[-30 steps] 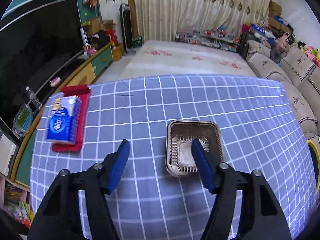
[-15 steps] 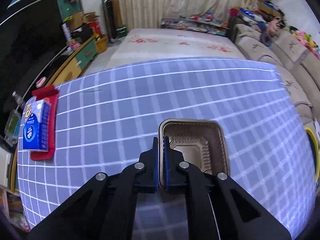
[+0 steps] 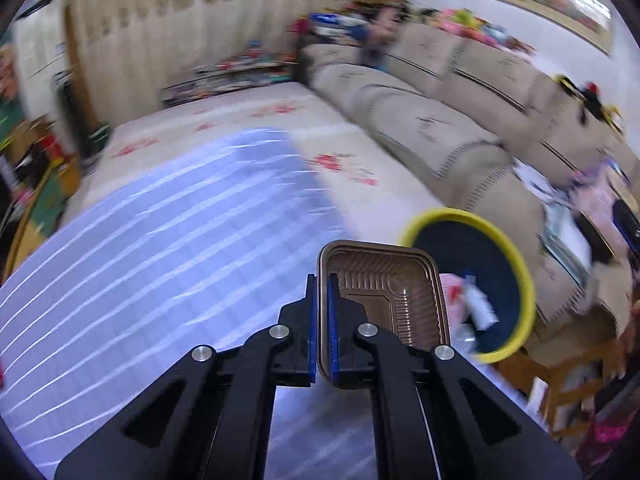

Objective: Collect trash

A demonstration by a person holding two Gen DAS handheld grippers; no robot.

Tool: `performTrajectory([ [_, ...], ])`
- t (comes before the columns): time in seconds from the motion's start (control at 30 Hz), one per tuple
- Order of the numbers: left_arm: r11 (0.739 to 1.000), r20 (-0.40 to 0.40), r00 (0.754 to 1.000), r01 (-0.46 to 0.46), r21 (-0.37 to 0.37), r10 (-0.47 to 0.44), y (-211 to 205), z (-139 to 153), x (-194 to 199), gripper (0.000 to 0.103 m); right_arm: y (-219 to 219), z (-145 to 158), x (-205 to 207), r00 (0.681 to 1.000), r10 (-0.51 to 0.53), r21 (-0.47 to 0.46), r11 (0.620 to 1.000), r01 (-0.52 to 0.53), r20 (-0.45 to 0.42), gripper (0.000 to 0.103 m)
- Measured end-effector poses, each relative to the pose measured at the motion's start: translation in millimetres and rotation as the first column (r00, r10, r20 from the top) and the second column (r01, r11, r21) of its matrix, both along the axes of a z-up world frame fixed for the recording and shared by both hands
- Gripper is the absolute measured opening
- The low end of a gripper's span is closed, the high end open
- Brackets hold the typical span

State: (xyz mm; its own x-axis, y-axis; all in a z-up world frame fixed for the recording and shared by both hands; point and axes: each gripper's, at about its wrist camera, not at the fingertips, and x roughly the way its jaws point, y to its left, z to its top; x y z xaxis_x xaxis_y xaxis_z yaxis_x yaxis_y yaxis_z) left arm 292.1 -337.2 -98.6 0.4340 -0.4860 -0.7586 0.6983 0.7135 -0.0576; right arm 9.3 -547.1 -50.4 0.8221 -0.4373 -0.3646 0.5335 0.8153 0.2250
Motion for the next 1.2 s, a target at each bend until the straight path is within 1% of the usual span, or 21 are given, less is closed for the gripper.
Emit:
performTrajectory([
  [0.13,0.996,-0.049,0.995,0.089,0.033,-0.087,-73,-19,-20,0.005,-17,-9,-15,1.000,-0.024,0.020,1.000,0.024,-0.018,0.071],
  [0.2,0.991,-0.066,0.991,0.123,0.054,-0.119,-97,-28,-29,0.005,-24,-13,-20,0.999,-0.038,0.032,0.999,0.038,-0.021,0.071],
  [0.23,0.989,-0.069,0.990,0.131,0.063,-0.126,-103,-34,-33,0.005,-28,-16,-23,0.999,-0.045,0.041,0.998,0.045,-0.020,0.071],
  [0.33,0.981,-0.097,0.983,0.163,0.101,-0.153,-136,-49,-40,0.005,-38,-21,-30,0.998,-0.064,0.060,0.996,0.065,-0.017,0.071],
  [0.47,0.977,-0.095,0.983,0.171,0.128,-0.159,-155,-62,-35,0.006,-45,-26,-33,0.998,-0.067,0.076,0.995,0.068,-0.017,0.071],
  [0.5,0.977,-0.093,0.983,0.167,0.132,-0.156,-158,-66,-33,0.015,-45,-27,-33,0.998,-0.067,0.077,0.995,0.068,-0.018,0.071],
  [0.53,0.978,-0.090,0.985,0.161,0.134,-0.150,-160,-68,-33,0.033,-45,-27,-33,0.998,-0.065,0.077,0.995,0.066,-0.021,0.071],
  [0.57,0.979,-0.086,0.986,0.155,0.131,-0.144,-161,-69,-32,0.042,-45,-28,-32,0.998,-0.061,0.078,0.995,0.063,-0.026,0.071],
  [0.6,0.981,-0.078,0.987,0.147,0.126,-0.138,-161,-68,-31,0.054,-44,-29,-31,0.998,-0.059,0.078,0.995,0.061,-0.028,0.071],
  [0.63,0.984,-0.062,0.990,0.131,0.124,-0.124,-156,-65,-32,0.057,-44,-30,-30,0.998,-0.054,0.080,0.995,0.056,-0.030,0.071],
  [0.7,0.989,-0.045,0.994,0.103,0.111,-0.099,-141,-60,-33,0.058,-41,-29,-27,0.999,-0.040,0.083,0.996,0.043,-0.036,0.071],
  [0.77,0.996,-0.025,0.998,0.063,0.070,-0.061,-113,-47,-39,0.065,-33,-30,-24,0.999,-0.011,0.084,0.996,0.015,-0.044,0.071],
  [0.83,0.999,0.021,1.000,0.011,0.031,-0.011,-75,-30,-51,0.077,-22,-30,-21,0.998,0.024,0.087,0.996,-0.020,-0.052,0.072],
  [0.87,1.000,0.046,0.999,-0.007,0.018,0.006,-59,-21,-58,0.081,-15,-29,-18,0.997,0.055,0.090,0.995,-0.050,-0.060,0.074],
  [0.9,1.000,0.081,0.996,-0.030,0.007,0.029,-38,-11,-68,0.090,-5,-28,-15,0.993,0.089,0.092,0.992,-0.082,-0.072,0.075],
  [0.93,0.998,0.117,0.991,-0.060,-0.002,0.059,-14,-2,-79,0.094,6,-26,-11,0.988,0.131,0.094,0.988,-0.124,-0.080,0.075],
  [0.97,0.995,0.143,0.985,-0.095,-0.019,0.097,8,7,-89,0.095,18,-23,-8,0.982,0.168,0.087,0.983,-0.161,-0.083,0.076],
  [1.0,0.991,0.160,0.978,-0.130,-0.036,0.135,30,14,-98,0.098,32,-19,-5,0.974,0.208,0.067,0.977,-0.203,-0.090,0.079],
  [1.03,0.986,0.171,0.972,-0.155,-0.053,0.162,49,21,-105,0.098,47,-15,-3,0.965,0.242,0.039,0.970,-0.239,-0.099,0.081],
  [1.1,0.967,0.194,0.948,-0.240,-0.088,0.253,100,35,-126,0.098,72,-8,0,0.948,0.299,0.001,0.954,-0.301,-0.105,0.084],
  [1.2,0.927,0.213,0.903,-0.356,-0.120,0.375,163,50,-151,0.098,106,3,2,0.921,0.373,-0.038,0.924,-0.380,-0.114,0.090],
])
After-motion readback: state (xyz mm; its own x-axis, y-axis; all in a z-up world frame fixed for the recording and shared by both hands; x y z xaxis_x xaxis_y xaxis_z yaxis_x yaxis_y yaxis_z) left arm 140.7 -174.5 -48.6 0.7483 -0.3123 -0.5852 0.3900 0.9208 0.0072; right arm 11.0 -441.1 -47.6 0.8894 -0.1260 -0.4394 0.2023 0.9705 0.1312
